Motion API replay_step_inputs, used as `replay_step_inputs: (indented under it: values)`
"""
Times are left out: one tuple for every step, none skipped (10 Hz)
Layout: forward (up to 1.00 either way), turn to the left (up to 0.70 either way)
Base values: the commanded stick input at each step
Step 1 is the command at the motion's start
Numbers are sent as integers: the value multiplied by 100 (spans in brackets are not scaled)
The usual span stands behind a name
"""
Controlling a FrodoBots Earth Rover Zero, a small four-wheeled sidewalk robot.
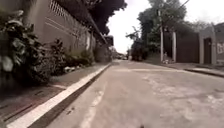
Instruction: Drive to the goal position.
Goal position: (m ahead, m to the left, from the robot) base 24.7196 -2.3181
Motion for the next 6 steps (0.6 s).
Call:
replay_step_inputs:
  values:
    - [70, -1]
    - [70, -6]
    - [70, -11]
    - [70, -28]
    - [70, -4]
    - [70, 0]
